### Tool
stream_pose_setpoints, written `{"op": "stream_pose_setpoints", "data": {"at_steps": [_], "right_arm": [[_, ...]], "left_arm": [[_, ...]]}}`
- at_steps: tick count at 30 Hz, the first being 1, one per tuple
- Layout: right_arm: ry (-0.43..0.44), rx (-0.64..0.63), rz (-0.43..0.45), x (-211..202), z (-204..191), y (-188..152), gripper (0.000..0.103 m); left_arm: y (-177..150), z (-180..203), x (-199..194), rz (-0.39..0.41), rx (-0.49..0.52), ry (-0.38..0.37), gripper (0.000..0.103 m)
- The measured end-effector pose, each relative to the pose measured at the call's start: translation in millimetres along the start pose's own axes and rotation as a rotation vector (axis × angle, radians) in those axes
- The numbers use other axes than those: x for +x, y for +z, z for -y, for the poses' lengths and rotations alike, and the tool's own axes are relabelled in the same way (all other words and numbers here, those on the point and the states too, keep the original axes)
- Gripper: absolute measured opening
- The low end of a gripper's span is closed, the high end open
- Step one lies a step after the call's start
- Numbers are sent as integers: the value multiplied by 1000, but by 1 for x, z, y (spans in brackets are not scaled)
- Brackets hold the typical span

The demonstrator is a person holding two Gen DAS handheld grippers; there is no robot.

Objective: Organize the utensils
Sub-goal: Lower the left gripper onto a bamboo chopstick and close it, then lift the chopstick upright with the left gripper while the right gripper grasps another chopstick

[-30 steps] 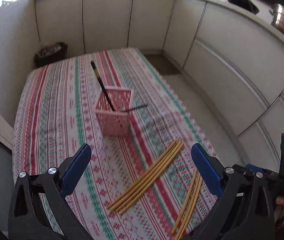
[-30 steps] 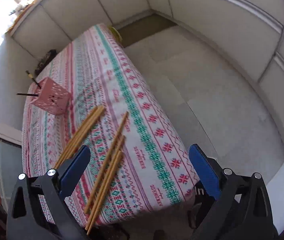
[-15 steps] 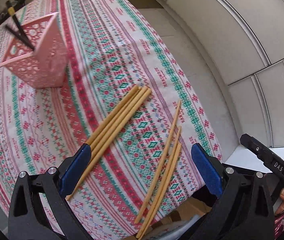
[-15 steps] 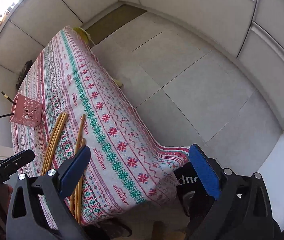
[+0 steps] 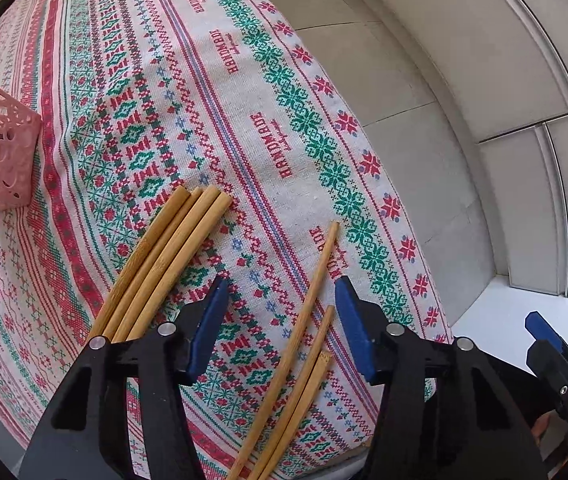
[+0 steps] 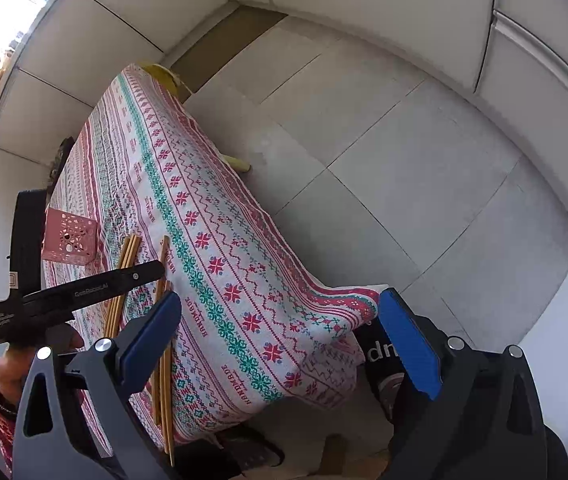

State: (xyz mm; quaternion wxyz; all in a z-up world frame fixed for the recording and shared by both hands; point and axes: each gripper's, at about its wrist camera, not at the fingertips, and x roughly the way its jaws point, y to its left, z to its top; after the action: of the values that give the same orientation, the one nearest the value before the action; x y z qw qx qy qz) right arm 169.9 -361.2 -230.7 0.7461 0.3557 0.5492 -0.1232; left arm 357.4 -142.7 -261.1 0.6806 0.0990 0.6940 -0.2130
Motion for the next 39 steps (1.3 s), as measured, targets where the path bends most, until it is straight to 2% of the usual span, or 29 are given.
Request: {"op": "stream_pose_setpoints", "data": {"at_steps": [8, 15, 18, 21, 23, 28, 32, 36, 39], "right_arm": [[14, 23, -10, 1, 5, 1, 96], [14, 27, -15, 1, 7, 1, 96], [13, 28, -18, 2, 7, 1, 96], [10, 24, -26, 5, 3, 0, 96], [2, 14, -34, 9, -2, -1, 96], [4, 24, -59, 18, -10, -4, 96], [-1, -10, -73, 28, -29, -7, 96], [-29, -62, -69, 39, -53, -10, 95], [-40, -81, -79, 49, -69, -11, 91]], "left_arm": [[10, 22, 5, 2, 35, 31, 33], [24, 49, 15, 1, 79, 84, 27], [23, 56, 14, 15, 132, 107, 26], [17, 66, 14, 53, 180, 137, 23], [7, 66, 11, 83, 188, 153, 4], [3, 47, 5, 134, 183, 108, 4], [-7, 25, -8, 219, 141, 70, 4], [-32, -1, -49, 339, 103, 5, 4], [-59, -24, -88, 449, 81, -3, 4]]}}
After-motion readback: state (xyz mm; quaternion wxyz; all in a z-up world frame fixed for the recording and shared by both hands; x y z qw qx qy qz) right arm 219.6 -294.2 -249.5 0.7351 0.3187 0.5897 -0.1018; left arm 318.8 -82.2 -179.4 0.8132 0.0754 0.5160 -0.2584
